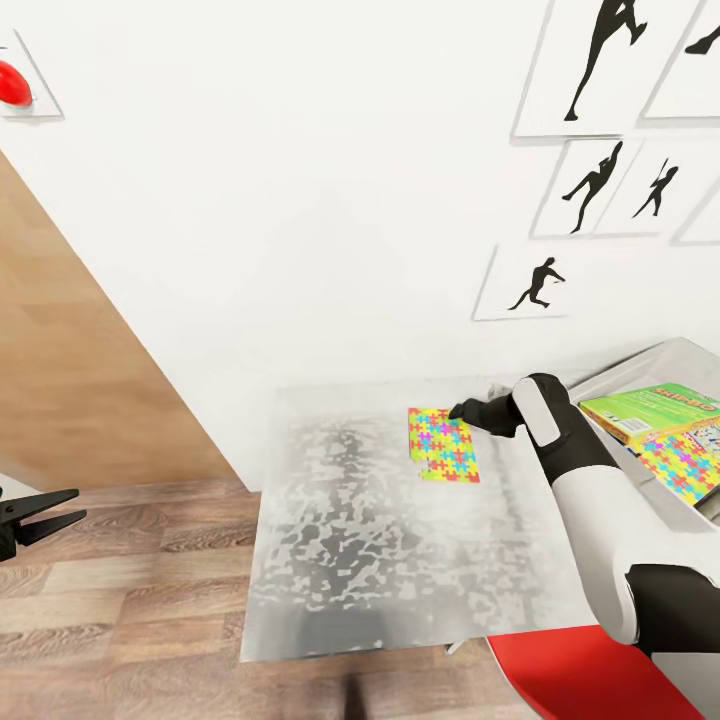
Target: Put all the toys in the child's room - the three board games (two on the bed and one on the table), the two jigsaw puzzles on the table, and the tennis ball on the table - inside the toy box on the table in the child's room.
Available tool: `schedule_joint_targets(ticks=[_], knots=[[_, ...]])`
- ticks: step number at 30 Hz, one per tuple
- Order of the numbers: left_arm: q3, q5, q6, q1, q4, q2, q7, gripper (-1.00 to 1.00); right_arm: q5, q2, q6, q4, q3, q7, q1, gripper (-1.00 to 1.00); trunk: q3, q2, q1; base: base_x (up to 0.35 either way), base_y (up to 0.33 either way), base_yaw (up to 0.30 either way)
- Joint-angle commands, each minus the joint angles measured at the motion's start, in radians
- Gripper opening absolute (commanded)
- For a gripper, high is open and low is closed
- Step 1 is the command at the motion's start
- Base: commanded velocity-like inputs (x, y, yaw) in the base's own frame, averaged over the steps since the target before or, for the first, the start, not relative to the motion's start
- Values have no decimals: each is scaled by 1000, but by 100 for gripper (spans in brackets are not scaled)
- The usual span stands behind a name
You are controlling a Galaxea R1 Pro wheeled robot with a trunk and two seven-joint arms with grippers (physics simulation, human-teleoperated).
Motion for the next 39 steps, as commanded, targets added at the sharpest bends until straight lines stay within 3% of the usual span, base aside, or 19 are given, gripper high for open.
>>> schedule_joint_targets(ticks=[1,39], knots=[[0,1,4,-1,0,0,-2,100,-10,0,3,-1,0,-9,-1,100,-2,-2,1,0,0,0],[0,1,4,-1,0,0,-3,100,-10,11,3,-1,0,-9,0,100,-19,-2,1,0,0,0]])
